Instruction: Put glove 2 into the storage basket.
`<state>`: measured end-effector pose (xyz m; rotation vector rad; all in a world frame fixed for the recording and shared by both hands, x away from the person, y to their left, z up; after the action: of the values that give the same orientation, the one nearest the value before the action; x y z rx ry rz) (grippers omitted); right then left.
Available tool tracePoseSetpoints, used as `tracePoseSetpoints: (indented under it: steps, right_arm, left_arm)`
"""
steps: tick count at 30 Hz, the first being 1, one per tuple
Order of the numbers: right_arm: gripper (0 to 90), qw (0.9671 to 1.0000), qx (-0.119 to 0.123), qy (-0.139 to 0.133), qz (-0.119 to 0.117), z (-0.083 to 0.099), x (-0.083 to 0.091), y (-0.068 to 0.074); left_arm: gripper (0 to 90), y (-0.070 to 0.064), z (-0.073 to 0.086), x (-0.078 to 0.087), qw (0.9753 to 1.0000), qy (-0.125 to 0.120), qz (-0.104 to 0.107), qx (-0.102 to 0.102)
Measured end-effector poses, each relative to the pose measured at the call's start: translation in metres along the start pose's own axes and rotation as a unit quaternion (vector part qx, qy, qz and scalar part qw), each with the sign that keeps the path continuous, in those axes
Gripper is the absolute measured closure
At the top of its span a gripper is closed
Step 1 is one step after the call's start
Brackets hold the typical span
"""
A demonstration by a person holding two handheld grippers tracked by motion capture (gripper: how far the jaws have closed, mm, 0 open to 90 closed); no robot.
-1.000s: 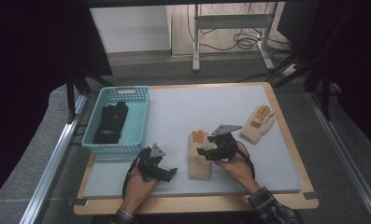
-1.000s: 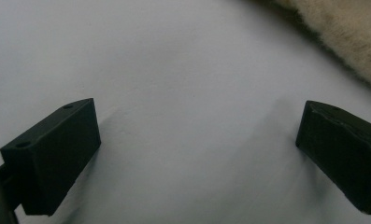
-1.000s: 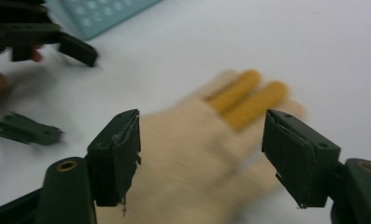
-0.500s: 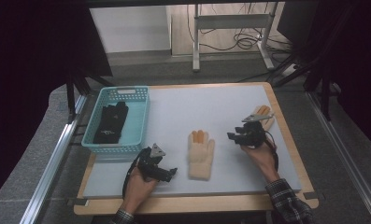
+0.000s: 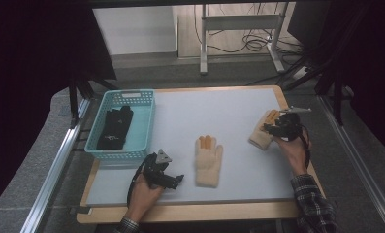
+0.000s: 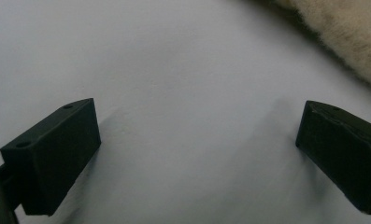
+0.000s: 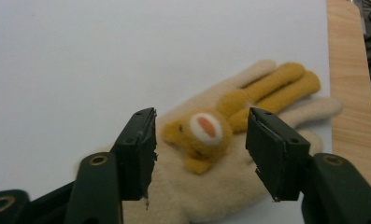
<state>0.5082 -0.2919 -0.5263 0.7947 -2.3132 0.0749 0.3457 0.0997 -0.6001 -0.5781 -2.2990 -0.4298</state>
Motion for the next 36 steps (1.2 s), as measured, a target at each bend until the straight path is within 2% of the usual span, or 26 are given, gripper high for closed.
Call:
tracePoseSetpoints:
  steps: [7, 11, 13, 15, 17, 20, 23, 29, 36]
  right_arm:
    - [33.9, 0.9999, -0.007, 0.006, 0.009, 0.01, -0.022, -0.007]
    - [34.0, 0.9994, -0.002, 0.017, 0.029, 0.013, -0.036, -0.01]
    - [40.0, 0.9986, 0.006, 0.028, 0.044, 0.015, -0.041, -0.012]
    - [51.6, 0.9992, 0.005, 0.024, 0.033, 0.016, -0.042, -0.011]
    - [56.4, 0.9991, 0.008, 0.027, 0.031, 0.016, -0.04, -0.01]
    - [58.8, 0.999, 0.016, 0.029, 0.028, 0.015, -0.034, -0.009]
    - [58.9, 0.9997, 0.014, 0.012, 0.016, 0.012, -0.027, -0.006]
    - [58.8, 0.9992, 0.038, 0.0, -0.008, 0.006, -0.011, 0.014]
    - [58.5, 0.9956, 0.073, -0.013, -0.057, 0.0, 0.006, 0.056]
  left_arm:
    - [0.1, 0.0, 0.0, 0.0, 1.0, 0.0, 0.0, 0.0]
    - [0.1, 0.0, 0.0, 0.0, 1.0, 0.0, 0.0, 0.0]
    - [0.1, 0.0, 0.0, 0.0, 1.0, 0.0, 0.0, 0.0]
    - [0.1, 0.0, 0.0, 0.0, 1.0, 0.0, 0.0, 0.0]
    - [0.1, 0.0, 0.0, 0.0, 1.0, 0.0, 0.0, 0.0]
    - [0.1, 0.0, 0.0, 0.0, 1.0, 0.0, 0.0, 0.0]
    - [0.1, 0.0, 0.0, 0.0, 1.0, -0.002, 0.0, 0.002]
    - [0.2, 0.0, 0.0, 0.0, 1.0, -0.001, 0.0, 0.001]
    - [0.1, 0.0, 0.0, 0.0, 1.0, -0.001, 0.0, 0.001]
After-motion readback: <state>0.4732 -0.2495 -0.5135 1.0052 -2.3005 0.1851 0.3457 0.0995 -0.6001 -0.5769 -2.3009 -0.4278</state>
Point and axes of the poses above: each handheld gripper's, and its own axes: x roughly backward along the jaws, z roughly out of its underside, y roughly to its left, the point moved 7 cm from there along -x, roughly forward along the jaws, and after that the axes turned 14 degrees about -z, right-handed, at the moved point
